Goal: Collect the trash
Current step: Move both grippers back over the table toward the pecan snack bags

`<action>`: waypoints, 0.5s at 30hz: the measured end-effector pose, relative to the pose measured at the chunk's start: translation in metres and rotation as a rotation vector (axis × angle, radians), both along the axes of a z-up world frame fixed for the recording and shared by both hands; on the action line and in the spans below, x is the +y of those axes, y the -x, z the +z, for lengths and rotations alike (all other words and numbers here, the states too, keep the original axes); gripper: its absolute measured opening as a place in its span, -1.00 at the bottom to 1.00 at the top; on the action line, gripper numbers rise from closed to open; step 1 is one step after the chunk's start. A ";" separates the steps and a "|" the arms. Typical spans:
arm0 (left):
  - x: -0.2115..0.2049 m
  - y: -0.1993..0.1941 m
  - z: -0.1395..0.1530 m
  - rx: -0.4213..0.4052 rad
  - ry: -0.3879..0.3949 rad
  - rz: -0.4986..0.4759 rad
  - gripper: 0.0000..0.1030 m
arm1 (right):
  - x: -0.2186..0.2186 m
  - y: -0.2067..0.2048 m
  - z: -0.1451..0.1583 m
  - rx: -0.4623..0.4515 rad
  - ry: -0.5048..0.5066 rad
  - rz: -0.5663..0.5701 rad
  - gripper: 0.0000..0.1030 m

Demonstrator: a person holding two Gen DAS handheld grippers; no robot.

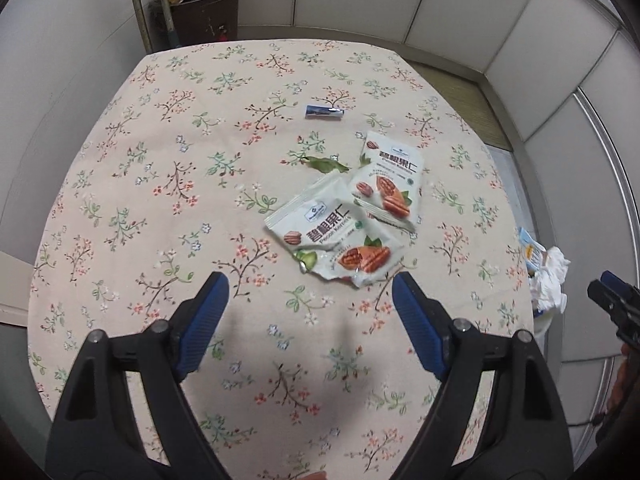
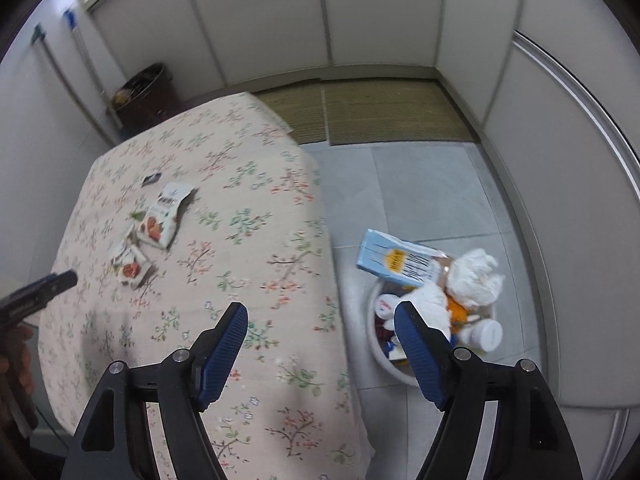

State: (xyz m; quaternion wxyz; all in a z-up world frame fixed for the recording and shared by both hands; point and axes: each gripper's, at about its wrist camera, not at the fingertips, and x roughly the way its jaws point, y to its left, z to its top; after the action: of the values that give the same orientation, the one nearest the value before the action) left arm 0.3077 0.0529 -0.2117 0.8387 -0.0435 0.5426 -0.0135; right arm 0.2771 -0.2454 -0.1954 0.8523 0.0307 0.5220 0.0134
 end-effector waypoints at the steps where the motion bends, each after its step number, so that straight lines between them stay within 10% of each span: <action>1: -0.001 -0.003 -0.002 -0.001 0.001 0.005 0.63 | 0.006 -0.002 -0.001 -0.001 0.012 0.012 0.50; 15: -0.028 -0.045 -0.056 0.002 -0.054 0.171 0.33 | 0.022 -0.023 -0.006 -0.013 0.059 0.043 0.50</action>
State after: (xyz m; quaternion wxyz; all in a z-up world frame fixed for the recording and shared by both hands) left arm 0.3526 0.0253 -0.2675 0.8371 -0.0672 0.5381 0.0728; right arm 0.3000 -0.2235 -0.2018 0.8558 -0.0059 0.5170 0.0167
